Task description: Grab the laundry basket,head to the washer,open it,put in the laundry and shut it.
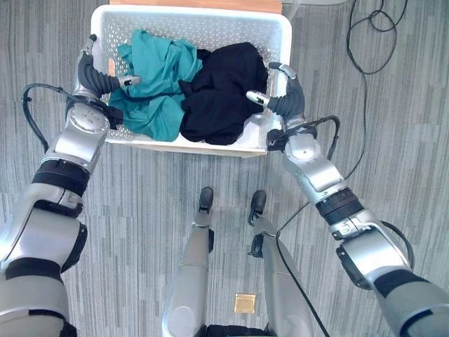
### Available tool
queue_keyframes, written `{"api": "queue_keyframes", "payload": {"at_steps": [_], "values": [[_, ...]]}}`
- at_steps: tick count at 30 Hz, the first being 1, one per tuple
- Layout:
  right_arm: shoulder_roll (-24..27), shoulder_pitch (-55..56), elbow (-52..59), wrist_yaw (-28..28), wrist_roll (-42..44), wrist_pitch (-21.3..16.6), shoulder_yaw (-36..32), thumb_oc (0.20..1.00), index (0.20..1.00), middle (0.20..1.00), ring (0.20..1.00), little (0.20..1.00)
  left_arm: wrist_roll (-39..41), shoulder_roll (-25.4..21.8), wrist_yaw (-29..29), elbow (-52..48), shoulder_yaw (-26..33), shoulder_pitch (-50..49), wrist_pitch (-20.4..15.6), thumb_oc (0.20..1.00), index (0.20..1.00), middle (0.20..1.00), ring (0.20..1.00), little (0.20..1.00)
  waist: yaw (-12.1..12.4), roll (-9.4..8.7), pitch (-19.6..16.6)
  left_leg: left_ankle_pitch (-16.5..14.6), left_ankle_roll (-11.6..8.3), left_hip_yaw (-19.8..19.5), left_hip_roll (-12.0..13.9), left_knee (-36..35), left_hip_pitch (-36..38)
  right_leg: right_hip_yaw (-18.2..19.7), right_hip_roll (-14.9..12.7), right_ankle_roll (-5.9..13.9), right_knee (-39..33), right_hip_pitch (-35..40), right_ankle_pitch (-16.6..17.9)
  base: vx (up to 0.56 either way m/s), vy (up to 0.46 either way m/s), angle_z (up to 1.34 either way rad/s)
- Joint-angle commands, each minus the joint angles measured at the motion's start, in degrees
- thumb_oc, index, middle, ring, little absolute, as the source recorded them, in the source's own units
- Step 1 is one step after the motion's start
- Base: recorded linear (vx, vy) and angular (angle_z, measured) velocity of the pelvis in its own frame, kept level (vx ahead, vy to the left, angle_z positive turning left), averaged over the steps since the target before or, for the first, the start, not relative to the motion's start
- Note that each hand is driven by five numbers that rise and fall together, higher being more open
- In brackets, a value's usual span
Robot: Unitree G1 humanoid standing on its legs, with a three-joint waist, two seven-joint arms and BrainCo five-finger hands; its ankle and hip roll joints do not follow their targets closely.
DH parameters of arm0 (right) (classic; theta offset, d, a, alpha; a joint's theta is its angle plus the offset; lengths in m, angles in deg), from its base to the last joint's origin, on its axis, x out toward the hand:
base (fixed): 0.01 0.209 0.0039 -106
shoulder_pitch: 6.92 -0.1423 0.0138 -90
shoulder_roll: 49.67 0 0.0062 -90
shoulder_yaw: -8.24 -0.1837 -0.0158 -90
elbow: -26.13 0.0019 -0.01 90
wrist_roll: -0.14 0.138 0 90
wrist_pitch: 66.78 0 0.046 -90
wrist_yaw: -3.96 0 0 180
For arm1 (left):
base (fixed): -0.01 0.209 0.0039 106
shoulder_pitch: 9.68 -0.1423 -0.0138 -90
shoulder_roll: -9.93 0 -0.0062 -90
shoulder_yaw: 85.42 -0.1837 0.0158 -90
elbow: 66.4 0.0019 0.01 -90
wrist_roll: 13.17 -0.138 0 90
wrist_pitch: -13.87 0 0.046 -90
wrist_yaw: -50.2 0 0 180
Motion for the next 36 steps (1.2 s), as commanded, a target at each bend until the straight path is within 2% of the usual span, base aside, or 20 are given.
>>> {"api": "queue_keyframes", "payload": {"at_steps": [1,10,22,26,33,36], "values": [[1.83,-1.95,5.66,-0.47,-3.34,-2.09,0.53,1.0,1.0,1.0,1.0,1.0,-0.6,3.84,2.8,0.42,-1.3,-1.56,0.12,1.0,1.0,1.0,1.0,1.0,-1.08,0.76,-0.06,-6.38,3.8,5.09,0.77,6.24,-2.55,-0.55,-5.52,6.21,-3.29,3.04,0.12,0.01,0.065,-0.19],[5.05,-7.52,10.74,2.4,-10.45,-3.19,-1.19,1.0,1.0,1.0,1.0,1.0,-0.85,2.15,2.96,0.77,-0.1,-2.88,-0.24,1.0,1.0,1.0,1.0,1.0,-1.1,0.71,-0.22,-7.63,4.28,6.17,0.81,8.0,-2.67,0.19,-5.74,6.23,-3.11,2.55,0.48,0.01,0.026,-0.11],[5.54,-1.25,12.25,1.79,-10.12,-3.65,-3.47,1.0,1.0,1.0,1.0,1.0,-1.69,2.4,2.53,0.49,1.0,-3.47,0.01,1.0,1.0,1.0,1.0,1.0,-1.61,1.02,-0.95,-8.33,4.54,6.16,0.53,8.71,-3.34,0.46,-5.89,6.22,-2.86,1.64,0.46,0.0,0.0,0.0],[4.09,1.05,12.27,4.97,-9.74,-5.09,-6.49,1.0,1.0,1.0,1.0,1.0,-1.77,2.92,1.9,0.19,1.53,-4.19,0.15,1.0,1.0,1.0,1.0,1.0,-1.78,1.87,-0.92,-8.35,4.57,6.18,0.27,8.61,-3.55,0.62,-6.03,6.2,-2.79,1.21,0.43,0.0,0.0,0.0],[2.62,1.64,11.66,11.2,-15.42,-3.22,-11.04,1.0,1.0,1.0,1.0,1.0,-2.02,4.76,1.51,-0.98,2.32,-5.55,0.35,1.0,1.0,1.0,1.0,1.0,-1.51,3.8,-1.37,-8.31,4.78,6.18,-0.35,8.07,-3.88,1.02,-6.18,6.33,-2.82,0.43,0.41,0.0,0.006,-0.03],[1.6,1.56,11.13,11.65,-14.42,-3.38,-11.45,1.0,1.0,1.0,1.0,1.0,-1.78,5.34,1.4,-0.81,2.23,-5.69,0.27,1.0,1.0,1.0,1.0,1.0,-1.46,4.05,-1.54,-8.28,4.86,6.22,-0.45,8.1,-4.14,1.25,-6.3,6.36,-2.96,0.3,0.56,0.0,0.0,0.0]]}}
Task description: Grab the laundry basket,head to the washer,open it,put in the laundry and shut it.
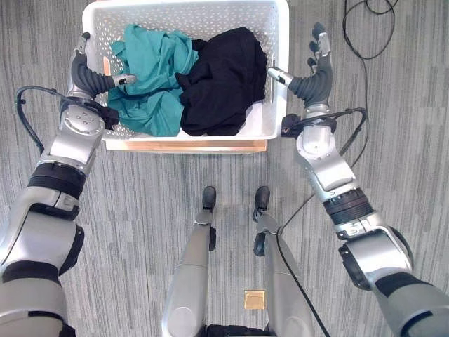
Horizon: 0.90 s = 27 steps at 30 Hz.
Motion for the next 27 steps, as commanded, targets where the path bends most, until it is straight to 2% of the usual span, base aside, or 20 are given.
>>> {"api": "queue_keyframes", "payload": {"at_steps": [1,11,12,13,14,15,16,18,19,20,21,22,23,24,25,26,27], "values": [[1.6,0.06,5.41,1.93,-0.92,-2.71,-2.5,1.0,1.0,1.0,1.0,1.0,-1.36,5.47,1.76,0.24,-0.55,-3.94,1.53,1.0,1.0,1.0,1.0,1.0,-1.29,3.38,-1.44,-7.01,2.93,2.46,-0.18,6.14,-2.51,-2.16,-5.86,5.43,-2.59,2.29,-0.68,0.0,0.0,0.0],[2.14,1.78,1.7,-3.09,4.3,-1.75,1.15,1.0,1.0,1.0,1.0,1.0,-1.27,5.69,2.26,-0.02,-1.59,-3.59,1.66,1.0,1.0,1.0,1.0,1.0,-1.62,2.95,-1.87,-6.64,2.85,2.56,-0.39,6.0,-3.52,-2.2,-6.28,5.47,-3.1,1.4,0.09,0.01,-0.001,0.0],[2.11,1.78,0.74,-3.87,4.86,-1.28,1.84,1.0,1.0,1.0,1.0,1.0,-1.35,5.66,2.21,0.01,-1.7,-3.3,1.82,1.0,1.0,1.0,1.0,1.0,-1.38,3.05,-2.23,-8.12,2.53,1.97,-0.1,5.86,-2.88,-1.82,-5.83,5.91,-2.97,1.91,-1.01,0.0,0.0,0.0],[2.31,1.43,-0.35,-4.67,5.21,-0.82,2.53,1.0,1.0,1.0,1.0,1.0,-1.48,5.69,2.26,0.01,-1.7,-2.93,1.85,1.0,1.0,1.0,1.0,1.0,-1.58,2.79,-1.87,-6.69,2.83,2.46,-0.36,6.0,-3.73,-2.22,-6.22,5.43,-3.02,1.2,0.12,0.08,-0.001,0.01],[2.27,1.37,-0.43,-4.69,5.22,-0.82,2.57,1.0,1.0,1.0,1.0,1.0,-1.48,5.65,2.28,0.03,-1.69,-2.94,1.87,1.0,1.0,1.0,1.0,1.0,-1.38,2.96,-2.24,-8.1,2.53,1.88,-0.14,5.83,-3.03,-1.85,-5.81,5.86,-2.92,1.7,-0.97,-0.08,0.006,0.02],[2.46,1.23,-1.05,-4.96,5.06,-0.42,2.79,1.0,1.0,1.0,1.0,1.0,-1.74,5.67,2.21,-0.03,-1.74,-2.71,1.99,1.0,1.0,1.0,1.0,1.0,-1.54,2.71,-1.93,-6.69,2.84,2.37,-0.41,5.9,-3.76,-2.22,-6.2,5.42,-3.07,1.12,0.16,0.08,-0.007,0.02],[2.55,0.92,-1.64,-5.03,5.02,-0.23,2.85,1.0,1.0,1.0,1.0,1.0,-1.84,5.54,2.05,0.05,-1.74,-2.37,2.09,1.0,1.0,1.0,1.0,1.0,-1.32,2.81,-2.36,-8.07,2.51,1.73,-0.18,5.62,-3.1,-1.89,-5.8,5.84,-3.03,1.6,-0.92,0.0,-0.004,0.03],[2.56,0.06,-3.87,-5.48,5.2,0.58,3.32,1.0,1.0,1.0,1.0,1.0,-2.03,5.54,1.9,0.27,-1.67,-1.81,2.29,1.0,1.0,1.0,1.0,1.0,-1.25,2.72,-2.52,-8.02,2.47,1.69,-0.12,5.49,-3.27,-1.97,-5.86,5.81,-3.01,1.41,-0.9,0.0,-0.001,0.05],[2.61,-0.38,-5.03,-5.55,5.29,1.13,3.35,1.0,1.0,1.0,1.0,1.0,-2.14,5.63,1.84,0.09,-1.74,-1.62,2.46,1.0,1.0,1.0,1.0,1.0,-1.38,2.56,-2.2,-6.58,2.76,2.22,-0.36,5.51,-3.99,-2.35,-6.29,5.37,-3.22,0.88,0.23,-0.07,-0.003,0.03],[2.41,-1.85,-7.96,-5.78,6.24,2.23,3.85,1.0,1.0,1.0,1.0,1.0,-2.57,5.92,1.56,0.15,-1.86,-1.01,2.81,1.0,1.0,1.0,1.0,1.0,-1.23,2.47,-2.26,-6.47,2.69,2.23,-0.37,5.33,-4.16,-2.45,-6.3,5.32,-3.32,0.68,0.25,0.0,0.0,0.0],[2.34,-2.43,-9.14,-6.17,6.7,2.66,3.97,1.0,1.0,1.0,1.0,1.0,-2.92,6.02,1.56,-0.01,-1.71,-0.81,2.94,1.0,1.0,1.0,1.0,1.0,-0.99,2.58,-2.68,-7.81,2.34,1.6,-0.16,5.08,-3.54,-2.11,-5.87,5.74,-3.31,1.12,-0.83,0.0,0.0,0.0],[2.39,-3.0,-9.93,-6.39,7.17,2.98,4.29,1.0,1.0,1.0,1.0,1.0,-3.26,6.22,1.47,0.09,-1.68,-0.54,3.06,1.0,1.0,1.0,1.0,1.0,-1.15,2.31,-2.36,-6.35,2.56,1.99,-0.38,5.0,-4.23,-2.45,-6.25,5.3,-3.58,0.56,0.31,0.01,-0.012,0.04],[2.66,-3.5,-10.24,-6.66,7.34,3.21,4.41,1.0,1.0,1.0,1.0,1.0,-3.54,6.16,1.52,-0.05,-1.66,-0.34,3.15,1.0,1.0,1.0,1.0,1.0,-1.2,2.24,-2.34,-6.28,2.54,1.91,-0.42,4.97,-4.32,-2.39,-6.21,5.27,-3.62,0.44,0.34,-0.07,-0.015,0.03],[2.98,-3.97,-10.61,-7.07,7.63,3.42,4.78,1.0,1.0,1.0,1.0,1.0,-3.81,5.98,1.5,-0.24,-1.82,-0.06,3.3,1.0,1.0,1.0,1.0,1.0,-1.21,2.1,-2.35,-6.24,2.52,1.87,-0.47,4.93,-4.43,-2.38,-6.19,5.23,-3.69,0.34,0.39,0.08,-0.018,0.05],[2.93,-4.05,-10.7,-7.09,7.66,3.42,4.81,1.0,1.0,1.0,1.0,1.0,-3.8,5.93,1.52,-0.23,-1.81,-0.05,3.33,1.0,1.0,1.0,1.0,1.0,-1.02,2.26,-2.73,-7.63,2.24,1.3,-0.24,4.74,-3.75,-1.99,-5.78,5.66,-3.61,0.83,-0.69,0.0,-0.012,0.06],[3.43,-5.31,-11.7,-7.9,8.8,3.58,5.57,1.0,1.0,1.0,1.0,1.0,-3.77,5.76,1.65,-0.23,-2.18,0.6,3.44,1.0,1.0,1.0,1.0,1.0,-1.24,1.96,-2.34,-6.15,2.44,1.77,-0.55,4.84,-4.63,-2.32,-6.14,5.19,-3.89,0.18,0.47,0.09,-0.007,0.09],[3.38,-5.35,-11.75,-7.91,8.81,3.59,5.6,1.0,1.0,1.0,1.0,1.0,-3.76,5.72,1.67,-0.21,-2.18,0.59,3.45,1.0,1.0,1.0,1.0,1.0,-1.04,2.12,-2.72,-7.55,2.16,1.2,-0.31,4.66,-3.93,-1.92,-5.72,5.63,-3.81,0.69,-0.62,0.01,-0.007,0.09]]}}
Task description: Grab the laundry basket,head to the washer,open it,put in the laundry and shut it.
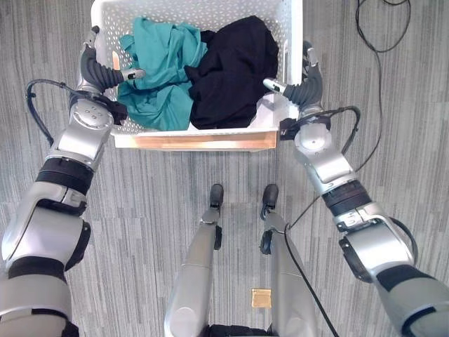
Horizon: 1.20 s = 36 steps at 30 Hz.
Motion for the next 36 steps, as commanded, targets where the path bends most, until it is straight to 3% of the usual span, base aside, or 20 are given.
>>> {"api": "queue_keyframes", "payload": {"at_steps": [1,2,3,4,5,6,8,9,12,14,16,18,23,32,36], "values": [[2.03,-1.12,-1.14,-1.7,2.88,0.43,0.88,1.0,1.0,1.0,1.0,1.0,-1.75,3.67,2.27,0.86,-2.59,-1.57,1.4,1.0,1.0,1.0,1.0,1.0,-0.32,0.62,-2.45,-7.74,1.63,2.0,1.24,4.47,-2.21,-0.74,-4.11,5.01,-4.82,2.08,-0.5,0.01,-0.004,0.07],[2.08,-1.11,-1.12,-1.7,2.88,0.4,0.86,1.0,1.0,1.0,1.0,1.0,-1.75,3.71,2.25,0.85,-2.59,-1.54,1.38,1.0,1.0,1.0,1.0,1.0,-0.53,0.45,-2.06,-6.33,1.92,2.57,0.99,4.65,-2.92,-1.14,-4.54,4.58,-4.89,1.56,0.58,0.01,-0.01,0.05],[2.23,-1.93,-1.44,-2.35,3.8,0.64,1.68,1.0,1.0,1.0,1.0,1.0,-1.79,3.34,2.88,1.2,-3.66,-0.83,1.55,1.0,1.0,1.0,1.0,1.0,-0.46,0.47,-2.41,-7.74,1.63,1.92,1.27,4.66,-2.55,-0.61,-3.98,4.91,-4.8,1.75,-0.42,-0.08,-0.003,0.02],[2.4,-2.31,-1.27,-2.82,4.12,0.88,2.12,1.0,1.0,1.0,1.0,1.0,-2.07,2.6,3.54,0.64,-4.18,-0.68,1.73,1.0,1.0,1.0,1.0,1.0,-0.72,0.23,-1.96,-6.34,1.92,2.43,1.02,5.02,-3.48,-0.92,-4.32,4.45,-4.88,1.11,0.69,0.08,-0.012,0.03],[2.33,-2.37,-1.33,-2.83,4.13,0.9,2.14,1.0,1.0,1.0,1.0,1.0,-2.06,2.52,3.58,0.64,-4.17,-0.69,1.76,1.0,1.0,1.0,1.0,1.0,-0.52,0.38,-2.34,-7.78,1.63,1.86,1.28,4.88,-2.8,-0.52,-3.87,4.88,-4.79,1.6,-0.4,-0.08,0.003,0.01],[2.45,-2.62,-0.92,-3.37,4.62,0.84,2.53,1.0,1.0,1.0,1.0,1.0,-2.25,2.01,3.88,0.36,-4.72,-0.67,1.95,1.0,1.0,1.0,1.0,1.0,-0.78,0.14,-1.93,-6.36,1.93,2.39,1.06,5.1,-3.61,-0.85,-4.22,4.43,-4.92,1.0,0.72,0.0,0.0,0.0],[2.41,-3.16,-0.16,-4.02,4.73,1.37,3.48,1.0,1.0,1.0,1.0,1.0,-1.37,1.54,3.87,0.74,-5.0,-0.4,2.64,1.0,1.0,1.0,1.0,1.0,-1.02,-0.19,-1.94,-6.36,1.93,2.3,1.13,5.22,-3.75,-0.58,-3.94,4.29,-4.89,0.89,0.73,0.01,-0.01,0.0],[2.2,-3.1,0.18,-4.46,4.09,1.65,3.97,1.0,1.0,1.0,1.0,1.0,-0.86,1.86,3.34,1.61,-4.47,-0.24,2.84,1.0,1.0,1.0,1.0,1.0,-0.82,-0.17,-2.31,-8.07,1.65,1.67,1.48,5.3,-2.97,-0.06,-3.31,4.63,-4.71,1.45,-0.53,0.08,-0.021,0.0],[2.2,-2.81,1.02,-4.86,3.66,1.31,4.89,1.0,1.0,1.0,1.0,1.0,-1.25,3.27,1.05,3.9,-3.63,1.48,2.78,1.0,1.0,1.0,1.0,1.0,-1.39,-0.75,-2.0,-6.53,1.94,2.02,1.14,5.42,-3.72,-0.4,-3.62,4.13,-4.71,0.75,0.52,0.0,-0.015,0.0],[2.45,-2.22,1.9,-5.17,3.21,0.71,5.13,1.0,1.0,1.0,1.0,1.0,-2.32,4.33,-1.67,4.28,-1.1,1.51,2.27,1.0,1.0,1.0,1.0,1.0,-1.3,-1.12,-2.46,-8.02,1.61,1.16,1.45,5.02,-2.63,0.05,-2.93,4.46,-4.48,1.3,-0.84,0.01,-0.039,0.01],[2.58,-2.16,2.08,-5.3,2.91,0.6,5.16,1.0,1.0,1.0,1.0,1.0,-2.23,4.76,-2.82,4.42,-0.12,1.97,1.78,1.0,1.0,1.0,1.0,1.0,-1.58,-1.52,-2.14,-6.55,1.87,1.61,1.17,5.11,-3.28,-0.32,-3.37,4.01,-4.61,0.79,0.27,-0.07,-0.037,0.01],[2.72,-2.02,1.75,-5.34,2.94,-0.05,5.44,1.0,1.0,1.0,1.0,1.0,-0.51,5.31,-5.42,3.0,2.44,2.56,-0.86,1.0,1.0,1.0,1.0,1.0,-1.72,-2.06,-2.21,-6.62,1.76,1.4,1.08,5.05,-3.18,-0.39,-3.25,3.93,-4.67,0.92,0.09,0.0,-0.038,0.04],[2.11,-1.77,0.79,-5.86,3.83,-1.36,6.65,1.0,1.0,1.0,1.0,1.0,2.44,4.53,-8.33,3.06,5.29,3.41,-3.59,1.0,1.0,1.0,1.0,1.0,-2.32,-2.83,-2.57,-6.68,1.6,1.36,1.17,4.81,-2.93,-0.17,-2.99,3.86,-4.77,0.94,0.03,0.0,0.0,0.0],[1.4,-1.12,1.58,-6.28,3.38,-2.2,7.5,1.0,1.0,1.0,1.0,1.0,1.46,4.97,-12.05,2.28,8.15,2.18,-4.04,1.0,1.0,1.0,1.0,1.0,-2.75,-3.69,-3.05,-6.73,1.52,1.36,1.32,4.44,-3.08,-0.01,-2.82,3.76,-4.98,0.68,0.02,0.0,0.0,0.0],[1.49,-1.66,1.33,-6.35,3.83,-2.71,8.01,1.0,1.0,1.0,1.0,1.0,-0.32,4.62,-13.0,4.82,8.18,2.15,-2.67,1.0,1.0,1.0,1.0,1.0,-3.1,-4.08,-3.27,-6.7,1.51,1.39,1.48,4.36,-3.18,0.09,-2.7,3.83,-5.12,0.61,0.16,0.0,0.0,0.0]]}}
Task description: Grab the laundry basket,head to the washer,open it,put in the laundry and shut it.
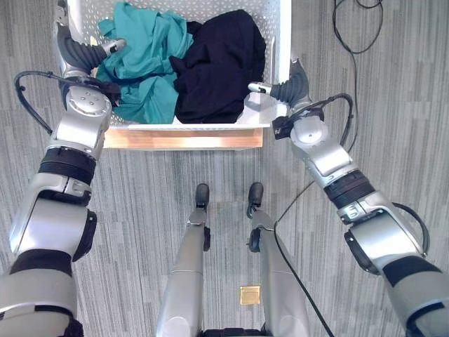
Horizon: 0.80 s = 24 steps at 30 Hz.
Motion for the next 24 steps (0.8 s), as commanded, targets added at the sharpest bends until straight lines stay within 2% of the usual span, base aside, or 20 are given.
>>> {"api": "queue_keyframes", "payload": {"at_steps": [1,5,6,7,8,9,12,24], "values": [[-0.21,1.66,2.28,-0.64,0.9,-3.06,0.27,1.0,1.0,1.0,1.0,1.0,-0.65,1.41,-0.29,2.24,0.89,-0.61,-1.4,1.0,1.0,1.0,1.0,1.0,0.61,0.27,-1.03,-6.95,1.04,2.13,1.48,3.43,-0.04,0.41,-2.84,3.65,-6.18,3.49,0.09,0.0,0.0,0.0],[0.48,2.09,3.13,-1.2,1.46,-2.59,0.01,1.0,1.0,1.0,1.0,1.0,1.51,0.61,4.06,4.11,-0.9,-1.42,-0.23,1.0,1.0,1.0,1.0,1.0,0.87,0.7,-0.81,-6.79,1.22,2.24,1.45,3.57,-0.36,0.34,-2.96,3.69,-6.11,3.36,0.18,0.02,0.001,0.0],[1.18,2.46,3.81,-1.59,1.86,-2.41,0.03,1.0,1.0,1.0,1.0,1.0,1.75,0.33,6.12,5.73,-2.46,-1.09,0.75,1.0,1.0,1.0,1.0,1.0,1.21,1.27,-0.88,-8.26,1.03,1.7,1.72,3.57,0.34,0.77,-2.43,4.07,-5.93,3.86,-0.94,0.0,0.0,0.0],[1.28,2.51,3.89,-1.59,1.86,-2.4,-0.06,1.0,1.0,1.0,1.0,1.0,1.78,0.38,6.18,5.86,-2.56,-0.91,0.69,1.0,1.0,1.0,1.0,1.0,1.06,1.06,-0.48,-6.82,1.29,2.25,1.43,3.78,-0.41,0.38,-2.9,3.67,-6.0,3.33,0.16,0.0,0.0,0.0],[2.0,2.73,4.65,-1.91,2.16,-2.22,-0.22,1.0,1.0,1.0,1.0,1.0,1.42,0.0,8.21,7.02,-4.29,-0.41,1.57,1.0,1.0,1.0,1.0,1.0,1.08,1.32,-0.27,-6.74,1.4,2.24,1.38,3.85,-0.48,0.43,-2.93,3.73,-5.87,3.17,0.24,0.0,0.0,0.0],[2.51,2.91,5.03,-2.15,2.45,-2.12,-0.12,1.0,1.0,1.0,1.0,1.0,1.47,-0.16,9.16,7.75,-5.28,-0.01,1.98,1.0,1.0,1.0,1.0,1.0,1.37,1.69,-0.54,-8.37,1.15,1.69,1.76,3.73,0.32,0.85,-2.4,4.16,-5.72,3.75,-0.94,0.09,0.003,-0.02],[3.98,2.92,6.59,-2.63,3.19,-2.25,-0.11,1.0,1.0,1.0,1.0,1.0,-0.9,-1.19,11.57,8.86,-9.07,2.03,3.37,1.0,1.0,1.0,1.0,1.0,1.35,2.07,-0.27,-8.38,1.28,1.56,1.77,4.11,-0.05,0.86,-2.45,4.23,-5.52,3.46,-0.84,0.03,-0.001,0.0],[6.71,2.5,11.7,-3.95,6.14,-2.97,1.64,1.0,1.0,1.0,1.0,1.0,-1.87,-1.97,15.78,16.79,-19.84,15.2,5.63,1.0,1.0,1.0,1.0,1.0,0.58,2.44,-0.25,-8.2,1.25,1.52,1.79,4.12,-0.37,1.28,-2.22,4.51,-5.15,2.85,-0.71,0.0,0.0,0.0]]}}
